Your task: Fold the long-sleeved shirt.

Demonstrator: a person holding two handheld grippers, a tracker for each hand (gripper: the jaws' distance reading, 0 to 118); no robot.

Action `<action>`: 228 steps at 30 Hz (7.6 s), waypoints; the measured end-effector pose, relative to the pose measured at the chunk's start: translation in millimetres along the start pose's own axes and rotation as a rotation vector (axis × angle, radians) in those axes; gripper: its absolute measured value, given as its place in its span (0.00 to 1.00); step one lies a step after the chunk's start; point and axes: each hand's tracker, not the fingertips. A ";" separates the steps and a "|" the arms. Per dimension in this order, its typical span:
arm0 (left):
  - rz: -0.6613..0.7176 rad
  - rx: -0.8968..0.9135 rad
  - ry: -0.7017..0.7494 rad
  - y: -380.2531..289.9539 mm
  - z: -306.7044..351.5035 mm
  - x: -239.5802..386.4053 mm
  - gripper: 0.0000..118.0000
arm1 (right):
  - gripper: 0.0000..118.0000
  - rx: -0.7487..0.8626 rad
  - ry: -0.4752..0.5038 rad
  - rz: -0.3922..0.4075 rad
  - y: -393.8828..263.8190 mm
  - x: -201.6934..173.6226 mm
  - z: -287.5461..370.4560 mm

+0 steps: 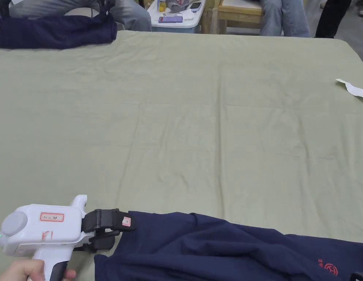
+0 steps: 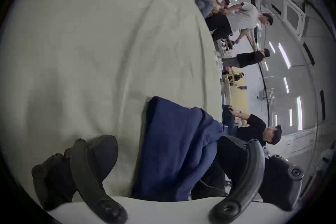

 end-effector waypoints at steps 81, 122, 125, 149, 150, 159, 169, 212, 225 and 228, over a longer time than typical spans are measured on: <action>-0.354 0.055 0.168 -80.3 -96.5 223.6 0.00 | 0.00 0.120 0.024 -0.275 -59.8 107.0 85.1; -0.194 0.355 -0.128 -133.0 21.3 169.2 0.00 | 0.00 0.064 0.171 -0.131 -18.8 52.7 26.3; -0.055 0.362 -0.119 -136.8 34.7 129.9 0.00 | 0.00 0.040 0.191 -0.100 -16.4 33.4 8.3; 0.001 0.269 -0.023 -108.0 1.0 91.7 0.00 | 0.00 -0.501 -0.011 0.111 9.8 -19.9 -182.7; -0.004 0.250 -0.006 -104.1 -0.3 90.0 0.00 | 0.00 -0.503 -0.008 0.092 10.0 -18.6 -182.8; 0.033 0.095 -0.142 -55.5 -32.6 38.1 0.87 | 0.00 -0.473 0.024 0.024 5.9 -7.8 -179.3; 0.011 -0.140 -0.281 -52.3 -108.7 45.9 0.87 | 0.00 -0.464 0.042 0.006 4.6 -3.9 -180.3; -0.100 0.054 1.070 87.6 226.9 -29.8 0.34 | 0.00 -0.511 0.505 0.128 16.7 -211.6 -214.3; -0.064 0.396 0.809 21.4 261.5 35.5 0.02 | 0.00 -0.303 0.348 0.175 45.0 -158.4 -155.5; -0.241 0.332 0.698 -27.7 192.8 78.8 0.00 | 0.00 -0.262 0.310 0.159 40.6 -133.7 -136.2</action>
